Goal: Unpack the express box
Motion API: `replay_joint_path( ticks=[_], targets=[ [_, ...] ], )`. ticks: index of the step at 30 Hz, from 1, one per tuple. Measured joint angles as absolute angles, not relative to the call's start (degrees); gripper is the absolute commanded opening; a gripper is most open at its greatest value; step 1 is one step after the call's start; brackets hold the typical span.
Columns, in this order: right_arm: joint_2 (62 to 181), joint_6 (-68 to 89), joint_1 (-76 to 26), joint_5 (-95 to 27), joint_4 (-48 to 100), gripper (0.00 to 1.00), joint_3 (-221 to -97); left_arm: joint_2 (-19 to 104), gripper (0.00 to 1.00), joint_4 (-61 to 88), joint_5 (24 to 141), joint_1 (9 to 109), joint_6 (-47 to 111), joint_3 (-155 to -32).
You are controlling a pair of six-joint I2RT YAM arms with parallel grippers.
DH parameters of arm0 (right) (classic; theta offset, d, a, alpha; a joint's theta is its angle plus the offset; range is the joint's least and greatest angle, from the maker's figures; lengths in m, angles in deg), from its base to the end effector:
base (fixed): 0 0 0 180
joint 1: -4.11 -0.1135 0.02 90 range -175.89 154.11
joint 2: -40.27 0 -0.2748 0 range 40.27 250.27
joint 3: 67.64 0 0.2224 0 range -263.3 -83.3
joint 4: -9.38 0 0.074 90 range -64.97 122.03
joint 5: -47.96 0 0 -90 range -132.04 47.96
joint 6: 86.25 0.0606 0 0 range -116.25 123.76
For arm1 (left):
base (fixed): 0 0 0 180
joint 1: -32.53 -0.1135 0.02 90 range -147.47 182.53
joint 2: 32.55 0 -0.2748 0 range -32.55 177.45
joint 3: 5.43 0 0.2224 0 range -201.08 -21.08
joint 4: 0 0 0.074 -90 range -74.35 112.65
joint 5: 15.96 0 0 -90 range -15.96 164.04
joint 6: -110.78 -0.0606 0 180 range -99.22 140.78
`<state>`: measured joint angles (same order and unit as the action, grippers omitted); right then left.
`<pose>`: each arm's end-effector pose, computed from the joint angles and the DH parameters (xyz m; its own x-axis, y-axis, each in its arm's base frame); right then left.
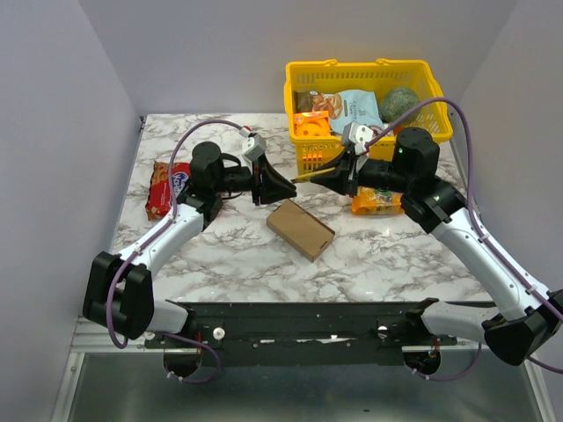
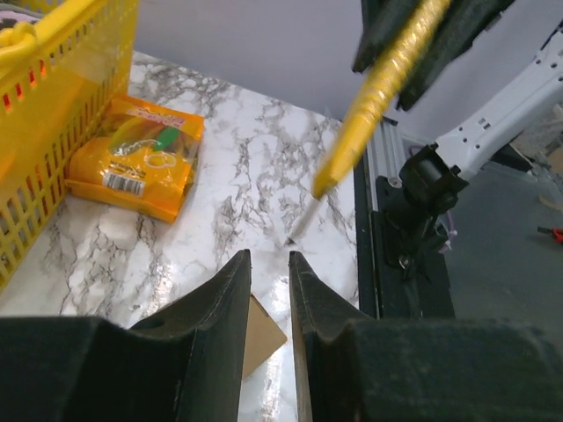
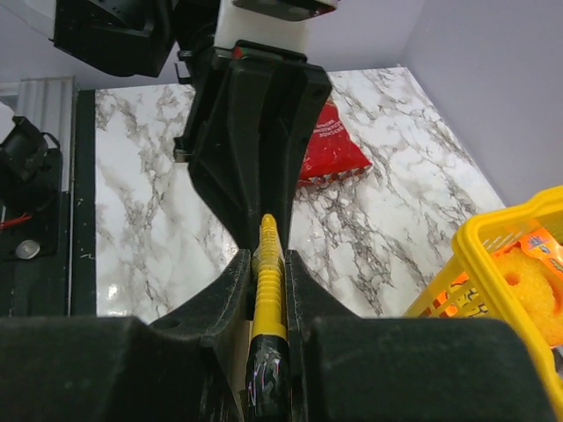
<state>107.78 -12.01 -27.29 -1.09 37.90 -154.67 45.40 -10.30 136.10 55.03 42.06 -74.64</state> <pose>0.1865 0.1604 0.4230 0.1284 -0.1619 -0.9784 -0.9467 0.2737 -0.1696 0.2426 -0.1585 0.3512 -0.3377 -0.0442 -0.9402 0.9365 0.0847 -0.3404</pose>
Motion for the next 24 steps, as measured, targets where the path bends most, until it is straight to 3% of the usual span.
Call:
replay_joint_path(
  ticks=[13,20,24],
  targets=[
    [108.0,-12.0,-26.7,1.5,38.2,0.00,-155.2,44.6,0.31,-20.4,140.7,55.0,45.8,-71.4],
    [108.3,-12.2,-26.6,2.5,38.2,0.00,-155.2,45.0,0.20,-24.2,140.5,54.8,48.7,-71.4],
    [108.3,-12.3,-26.6,2.6,38.2,0.00,-155.2,45.6,0.20,-25.0,140.5,54.7,49.6,-71.4]
  ],
)
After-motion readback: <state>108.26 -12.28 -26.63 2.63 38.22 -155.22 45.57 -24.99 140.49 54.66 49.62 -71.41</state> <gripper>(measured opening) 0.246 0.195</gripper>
